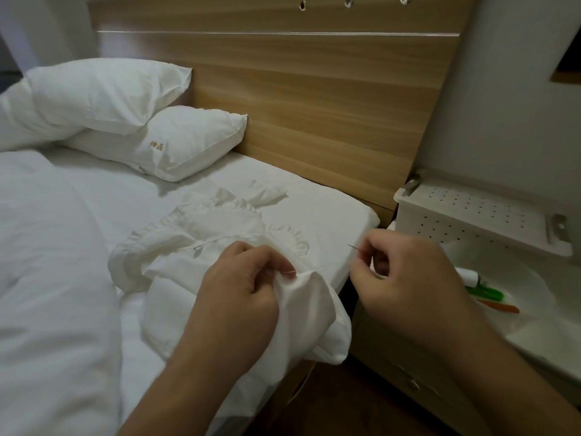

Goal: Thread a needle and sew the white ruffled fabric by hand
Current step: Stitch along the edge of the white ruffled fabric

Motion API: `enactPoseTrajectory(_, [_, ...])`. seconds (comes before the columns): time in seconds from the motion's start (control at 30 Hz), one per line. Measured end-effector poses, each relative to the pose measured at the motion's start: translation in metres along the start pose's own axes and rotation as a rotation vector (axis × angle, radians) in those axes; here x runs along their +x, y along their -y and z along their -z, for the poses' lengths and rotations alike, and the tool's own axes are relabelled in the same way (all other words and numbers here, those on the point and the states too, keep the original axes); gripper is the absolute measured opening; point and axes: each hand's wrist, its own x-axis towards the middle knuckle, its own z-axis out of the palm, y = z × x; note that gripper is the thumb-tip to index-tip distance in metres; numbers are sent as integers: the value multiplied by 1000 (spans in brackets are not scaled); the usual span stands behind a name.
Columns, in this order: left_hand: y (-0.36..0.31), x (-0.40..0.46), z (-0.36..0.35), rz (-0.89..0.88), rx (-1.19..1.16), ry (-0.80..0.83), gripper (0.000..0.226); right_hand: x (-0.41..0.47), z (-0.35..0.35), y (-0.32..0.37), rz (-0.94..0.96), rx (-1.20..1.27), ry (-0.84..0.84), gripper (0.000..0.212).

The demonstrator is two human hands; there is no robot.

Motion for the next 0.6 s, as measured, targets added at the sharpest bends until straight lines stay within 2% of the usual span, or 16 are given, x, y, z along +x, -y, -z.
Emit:
enactPoseTrajectory(0.2, [-1, 0, 2, 38, 20, -57, 44, 1, 1, -1, -138, 48, -90, 23])
enactPoseTrajectory(0.3, [0, 1, 2, 51, 3, -92, 43, 1, 1, -1, -151, 98, -61, 24])
enactPoseTrajectory(0.37, [0, 2, 1, 71, -42, -111, 41, 3, 5, -1, -165, 213, 29, 29])
enactPoseTrajectory(0.47, [0, 3, 4, 109, -156, -149, 35, 5, 14, -1, -201, 526, 205, 30])
enactPoseTrajectory(0.6, [-4, 1, 9, 115, -343, -174, 26, 3, 15, 2, -205, 734, 67, 12])
